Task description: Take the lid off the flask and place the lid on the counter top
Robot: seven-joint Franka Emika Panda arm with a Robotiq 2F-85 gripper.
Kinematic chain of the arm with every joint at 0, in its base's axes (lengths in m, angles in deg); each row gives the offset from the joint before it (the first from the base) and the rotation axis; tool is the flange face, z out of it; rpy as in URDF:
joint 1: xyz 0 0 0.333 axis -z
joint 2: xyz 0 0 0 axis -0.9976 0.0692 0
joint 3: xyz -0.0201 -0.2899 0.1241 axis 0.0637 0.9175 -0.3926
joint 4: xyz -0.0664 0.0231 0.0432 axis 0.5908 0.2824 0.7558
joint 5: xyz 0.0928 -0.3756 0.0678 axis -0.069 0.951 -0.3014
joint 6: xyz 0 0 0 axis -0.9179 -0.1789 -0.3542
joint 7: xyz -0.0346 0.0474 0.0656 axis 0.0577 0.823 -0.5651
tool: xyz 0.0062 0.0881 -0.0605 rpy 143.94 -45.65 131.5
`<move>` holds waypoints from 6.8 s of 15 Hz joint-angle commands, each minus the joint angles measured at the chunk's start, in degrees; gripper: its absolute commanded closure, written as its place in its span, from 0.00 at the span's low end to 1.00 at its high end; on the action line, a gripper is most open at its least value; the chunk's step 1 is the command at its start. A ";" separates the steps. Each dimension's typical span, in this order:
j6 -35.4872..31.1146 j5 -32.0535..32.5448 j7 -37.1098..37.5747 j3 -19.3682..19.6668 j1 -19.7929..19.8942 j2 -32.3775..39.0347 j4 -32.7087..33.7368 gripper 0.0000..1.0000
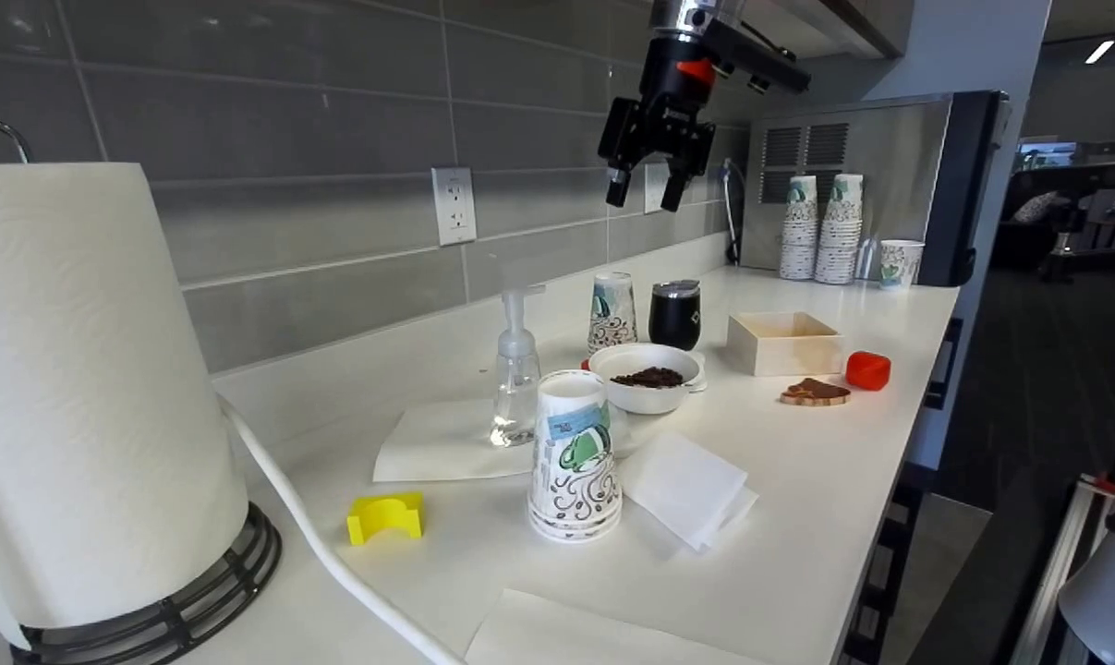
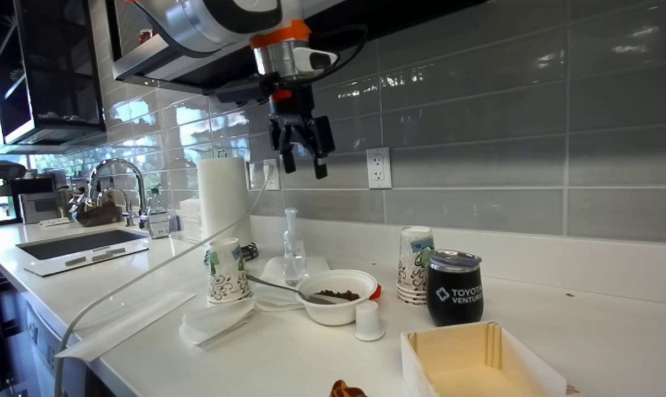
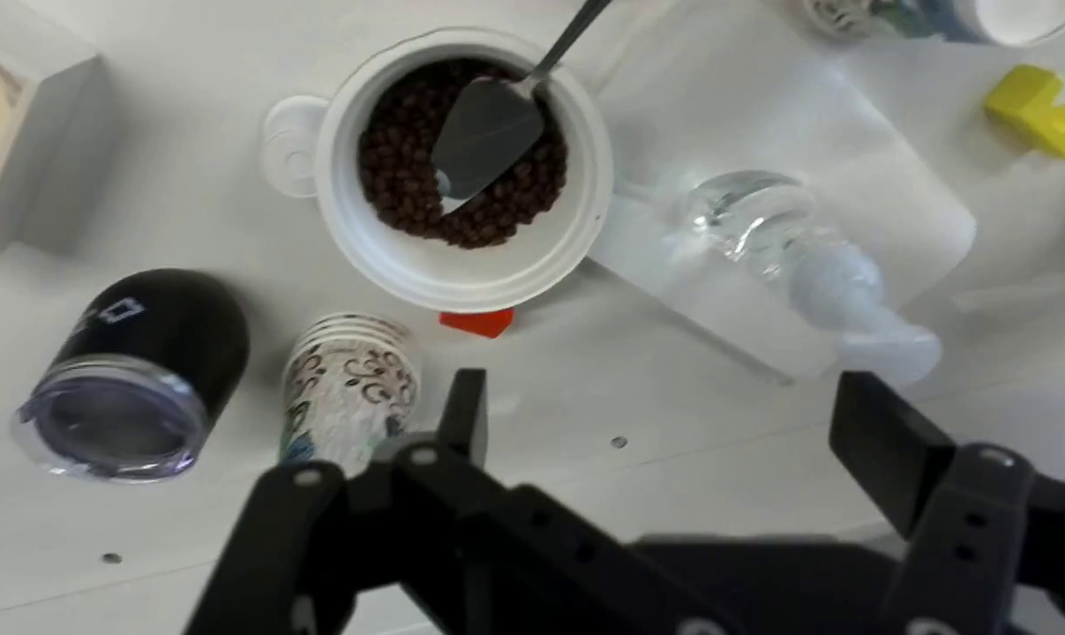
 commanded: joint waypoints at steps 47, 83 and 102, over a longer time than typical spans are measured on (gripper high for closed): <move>-0.03 3.52 -12.05 11.90 11.63 38.35 26.35 0.00; 1.42 3.31 -12.62 10.71 11.99 39.55 27.62 0.00; 2.85 4.27 -12.67 10.35 11.96 40.26 28.03 0.00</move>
